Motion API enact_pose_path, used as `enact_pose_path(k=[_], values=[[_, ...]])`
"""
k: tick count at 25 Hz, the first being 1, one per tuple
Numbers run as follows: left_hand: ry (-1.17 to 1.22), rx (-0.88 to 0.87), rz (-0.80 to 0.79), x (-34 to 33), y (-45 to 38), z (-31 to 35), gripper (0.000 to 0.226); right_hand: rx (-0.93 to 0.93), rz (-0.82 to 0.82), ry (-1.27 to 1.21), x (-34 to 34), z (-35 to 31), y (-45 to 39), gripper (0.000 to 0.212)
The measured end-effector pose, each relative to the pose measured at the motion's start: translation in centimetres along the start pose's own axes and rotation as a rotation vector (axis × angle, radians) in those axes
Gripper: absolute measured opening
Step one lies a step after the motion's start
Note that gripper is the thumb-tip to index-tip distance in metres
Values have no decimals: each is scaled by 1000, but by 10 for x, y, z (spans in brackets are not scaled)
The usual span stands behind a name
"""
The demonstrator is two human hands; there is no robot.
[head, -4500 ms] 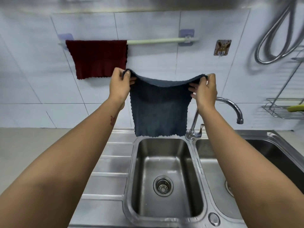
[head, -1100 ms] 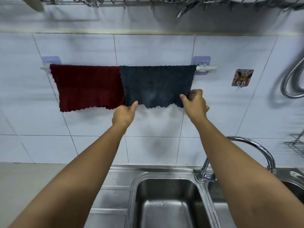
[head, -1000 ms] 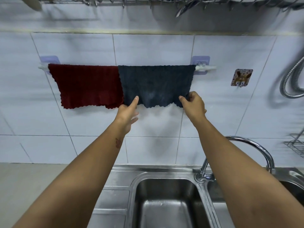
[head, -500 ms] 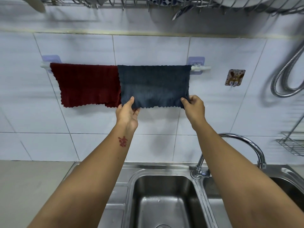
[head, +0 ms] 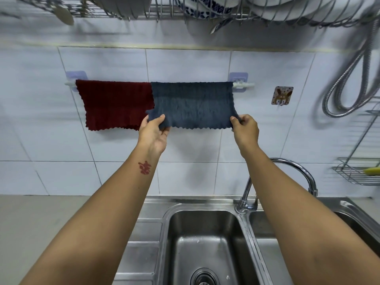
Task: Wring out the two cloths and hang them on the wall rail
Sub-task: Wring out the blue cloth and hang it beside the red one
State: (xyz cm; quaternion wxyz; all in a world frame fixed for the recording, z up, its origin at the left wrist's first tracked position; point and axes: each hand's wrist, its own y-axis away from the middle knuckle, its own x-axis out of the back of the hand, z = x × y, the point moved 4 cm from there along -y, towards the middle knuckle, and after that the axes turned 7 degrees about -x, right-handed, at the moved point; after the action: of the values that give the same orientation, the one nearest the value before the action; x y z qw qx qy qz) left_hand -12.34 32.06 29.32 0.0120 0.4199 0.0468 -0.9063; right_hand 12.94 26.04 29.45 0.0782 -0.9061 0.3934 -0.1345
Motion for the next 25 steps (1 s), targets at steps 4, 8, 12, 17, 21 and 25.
enact_pose_path(k=[4, 8, 12, 17, 21, 25], values=[[-111, 13, -23, 6, -3, 8, 28, 8, 17, -22, 2, -3, 7, 13], [-261, 17, 30, 14, -10, 10, 27, -8, -15, 8, 1, -2, 9, 26], [-312, 9, 62, 24, -12, 3, 22, -43, -54, 2, -3, 4, 8, 32], [-367, -59, 50, 26, -23, 3, 19, -38, -30, 82, -5, 11, -2, 29], [-472, -89, 50, 38, -31, 1, 12, -31, -17, 86, -9, 18, -7, 15], [-568, -142, 12, 43, -38, -1, 16, -13, -6, 93, -16, 22, -9, 5]])
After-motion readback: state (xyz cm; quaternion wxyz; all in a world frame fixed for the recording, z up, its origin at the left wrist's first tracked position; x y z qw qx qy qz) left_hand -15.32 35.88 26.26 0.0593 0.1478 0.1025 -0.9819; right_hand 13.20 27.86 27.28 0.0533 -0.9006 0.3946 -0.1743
